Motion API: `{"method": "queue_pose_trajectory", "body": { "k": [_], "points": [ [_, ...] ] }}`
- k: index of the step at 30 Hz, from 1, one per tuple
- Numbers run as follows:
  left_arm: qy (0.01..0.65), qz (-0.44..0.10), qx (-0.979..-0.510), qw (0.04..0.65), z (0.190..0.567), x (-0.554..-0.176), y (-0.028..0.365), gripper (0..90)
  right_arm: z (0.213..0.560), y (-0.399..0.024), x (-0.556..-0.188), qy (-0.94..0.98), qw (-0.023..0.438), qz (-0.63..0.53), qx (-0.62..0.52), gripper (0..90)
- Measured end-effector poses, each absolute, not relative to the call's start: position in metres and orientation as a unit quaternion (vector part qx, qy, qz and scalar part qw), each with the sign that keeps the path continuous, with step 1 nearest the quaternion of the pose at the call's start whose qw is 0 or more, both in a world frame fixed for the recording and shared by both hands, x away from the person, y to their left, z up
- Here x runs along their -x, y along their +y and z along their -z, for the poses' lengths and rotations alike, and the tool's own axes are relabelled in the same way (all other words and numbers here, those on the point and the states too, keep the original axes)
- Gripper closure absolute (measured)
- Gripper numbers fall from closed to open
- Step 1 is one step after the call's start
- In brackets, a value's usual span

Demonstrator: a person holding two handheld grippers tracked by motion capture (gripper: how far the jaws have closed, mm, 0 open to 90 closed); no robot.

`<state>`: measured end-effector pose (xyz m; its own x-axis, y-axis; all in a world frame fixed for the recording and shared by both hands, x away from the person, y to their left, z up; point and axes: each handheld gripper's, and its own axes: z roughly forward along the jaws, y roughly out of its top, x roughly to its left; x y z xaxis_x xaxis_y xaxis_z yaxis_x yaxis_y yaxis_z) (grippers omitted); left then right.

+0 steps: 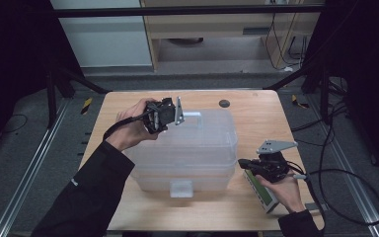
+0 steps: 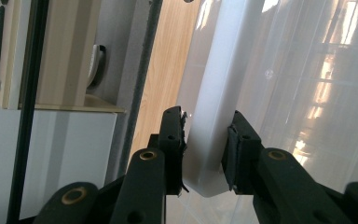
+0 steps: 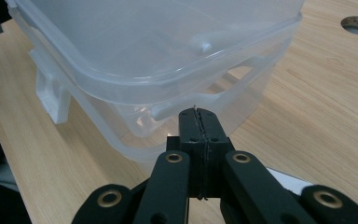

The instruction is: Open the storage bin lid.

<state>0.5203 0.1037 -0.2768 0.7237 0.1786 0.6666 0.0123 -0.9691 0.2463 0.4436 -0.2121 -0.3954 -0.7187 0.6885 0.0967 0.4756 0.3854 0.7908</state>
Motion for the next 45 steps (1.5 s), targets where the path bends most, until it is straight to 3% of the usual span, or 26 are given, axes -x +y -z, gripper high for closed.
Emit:
{"method": "queue_pose_trajectory", "body": {
  "k": [16, 27, 35, 45],
  "points": [
    [0.064, -0.368, -0.919, 0.125, 0.278, -0.521, 0.105, 70.1, 0.395, -0.209, -0.443, 0.818, 0.104, -0.453, -0.339, 90.0],
    [0.081, -0.365, -0.915, 0.155, 0.274, -0.513, 0.115, 58.7, 0.397, -0.208, -0.443, 0.821, 0.105, -0.448, -0.336, 90.0],
    [0.097, -0.368, -0.906, 0.183, 0.262, -0.494, 0.136, 53.2, 0.397, -0.208, -0.443, 0.821, 0.106, -0.449, -0.337, 90.0],
    [0.18, -0.372, -0.878, 0.241, 0.256, -0.485, 0.182, 53.1, 0.397, -0.208, -0.443, 0.82, 0.106, -0.449, -0.338, 90.0]
  ]
}}
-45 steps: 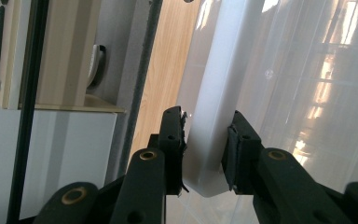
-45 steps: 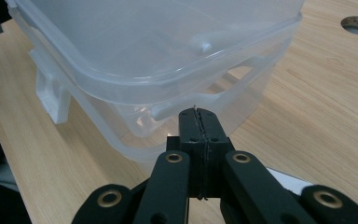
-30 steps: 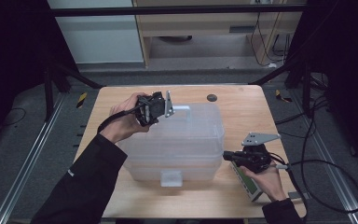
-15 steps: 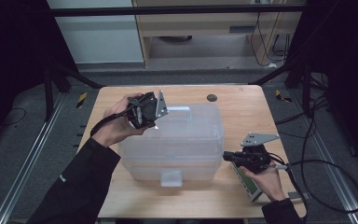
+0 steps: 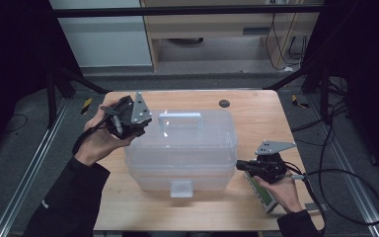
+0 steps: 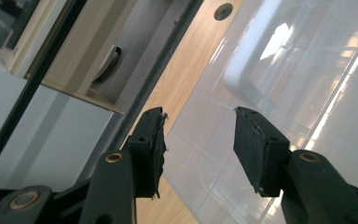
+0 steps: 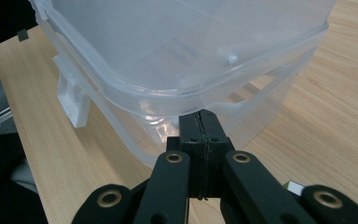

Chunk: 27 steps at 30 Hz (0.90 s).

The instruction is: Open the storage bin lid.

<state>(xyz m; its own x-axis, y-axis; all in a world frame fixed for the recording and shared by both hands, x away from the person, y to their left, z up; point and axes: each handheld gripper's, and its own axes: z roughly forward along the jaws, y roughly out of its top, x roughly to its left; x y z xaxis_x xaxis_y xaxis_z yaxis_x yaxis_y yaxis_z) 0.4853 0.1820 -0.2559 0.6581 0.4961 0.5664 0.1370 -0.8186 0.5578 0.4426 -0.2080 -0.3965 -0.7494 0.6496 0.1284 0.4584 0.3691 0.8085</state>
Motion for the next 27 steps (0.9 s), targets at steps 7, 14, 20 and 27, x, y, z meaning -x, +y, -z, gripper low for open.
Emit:
{"method": "queue_pose_trajectory", "body": {
  "k": [7, 14, 20, 27],
  "points": [
    [0.24, -0.372, -0.856, 0.267, 0.269, -0.484, 0.213, 56.3, 0.397, -0.208, -0.442, 0.82, 0.108, -0.449, -0.338, 90.0],
    [0.289, -0.367, -0.829, 0.306, 0.282, -0.482, 0.235, 60.5, 0.397, -0.208, -0.443, 0.82, 0.106, -0.449, -0.338, 90.0],
    [0.326, -0.37, -0.803, 0.335, 0.3, -0.476, 0.251, 64.4, 0.397, -0.208, -0.442, 0.82, 0.106, -0.448, -0.339, 90.0],
    [0.374, -0.369, -0.763, 0.376, 0.322, -0.464, 0.278, 67.9, 0.396, -0.208, -0.442, 0.819, 0.108, -0.451, -0.339, 90.0]
  ]
}}
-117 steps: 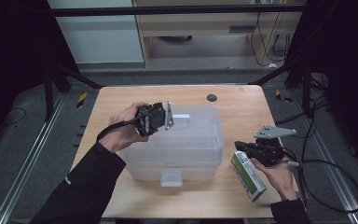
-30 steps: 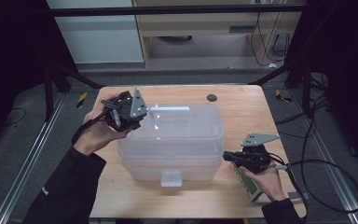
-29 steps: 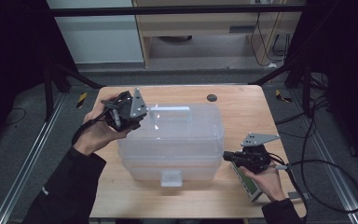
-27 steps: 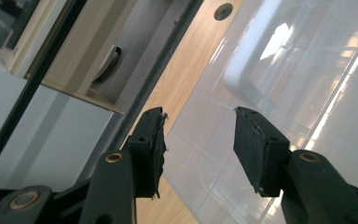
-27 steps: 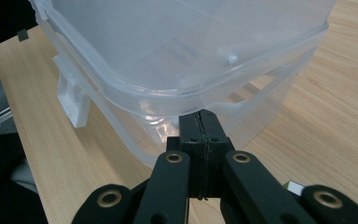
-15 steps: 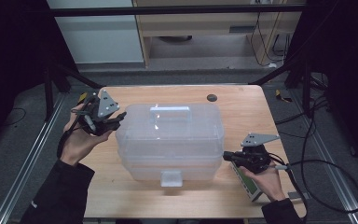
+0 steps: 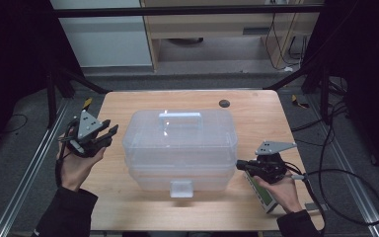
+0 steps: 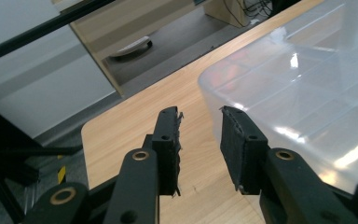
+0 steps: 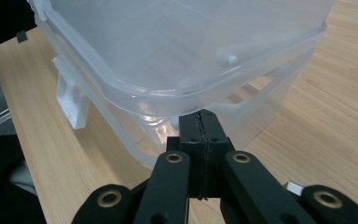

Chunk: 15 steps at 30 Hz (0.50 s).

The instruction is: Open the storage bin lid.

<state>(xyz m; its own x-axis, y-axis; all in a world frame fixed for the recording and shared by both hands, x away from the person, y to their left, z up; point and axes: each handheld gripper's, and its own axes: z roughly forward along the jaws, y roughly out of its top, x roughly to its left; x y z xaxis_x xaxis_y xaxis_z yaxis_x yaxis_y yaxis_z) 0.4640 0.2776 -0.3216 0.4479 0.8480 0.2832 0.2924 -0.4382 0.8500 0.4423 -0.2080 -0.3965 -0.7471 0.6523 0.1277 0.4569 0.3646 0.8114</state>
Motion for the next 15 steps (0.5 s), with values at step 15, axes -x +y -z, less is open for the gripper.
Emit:
{"method": "queue_pose_trajectory", "body": {
  "k": [15],
  "points": [
    [0.41, -0.34, -0.754, 0.385, 0.361, -0.45, 0.294, 70.3, 0.396, -0.208, -0.442, 0.816, 0.11, -0.457, -0.338, 90.0]
  ]
}}
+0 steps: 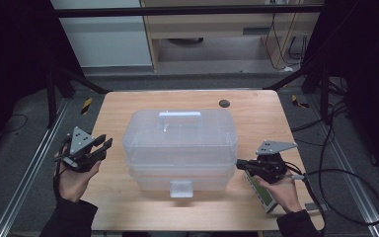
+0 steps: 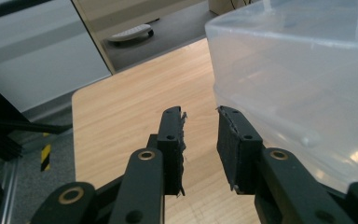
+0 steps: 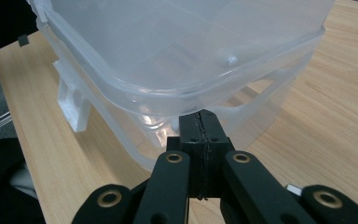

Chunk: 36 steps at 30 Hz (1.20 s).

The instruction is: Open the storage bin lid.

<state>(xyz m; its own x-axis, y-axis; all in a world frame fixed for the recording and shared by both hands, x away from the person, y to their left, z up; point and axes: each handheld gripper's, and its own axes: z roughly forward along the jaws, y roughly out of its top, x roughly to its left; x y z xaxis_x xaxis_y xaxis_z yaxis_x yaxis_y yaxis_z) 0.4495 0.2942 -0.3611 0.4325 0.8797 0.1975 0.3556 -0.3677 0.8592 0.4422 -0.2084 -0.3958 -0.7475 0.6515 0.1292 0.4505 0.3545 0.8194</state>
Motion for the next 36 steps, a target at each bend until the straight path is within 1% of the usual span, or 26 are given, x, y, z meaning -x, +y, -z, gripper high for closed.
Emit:
{"method": "queue_pose_trajectory", "body": {
  "k": [9, 16, 22, 36],
  "points": [
    [0.407, -0.32, -0.771, 0.371, 0.389, -0.44, 0.29, 69.1, 0.392, -0.208, -0.441, 0.815, 0.118, -0.457, -0.335, 90.0],
    [0.398, -0.315, -0.779, 0.367, 0.401, -0.438, 0.282, 68.0, 0.389, -0.208, -0.44, 0.813, 0.121, -0.462, -0.334, 90.0],
    [0.388, -0.316, -0.779, 0.378, 0.402, -0.436, 0.275, 64.0, 0.388, -0.208, -0.44, 0.811, 0.124, -0.464, -0.334, 90.0],
    [0.374, -0.326, -0.773, 0.396, 0.398, -0.428, 0.267, 62.9, 0.384, -0.208, -0.441, 0.807, 0.126, -0.468, -0.337, 90.0]
  ]
}}
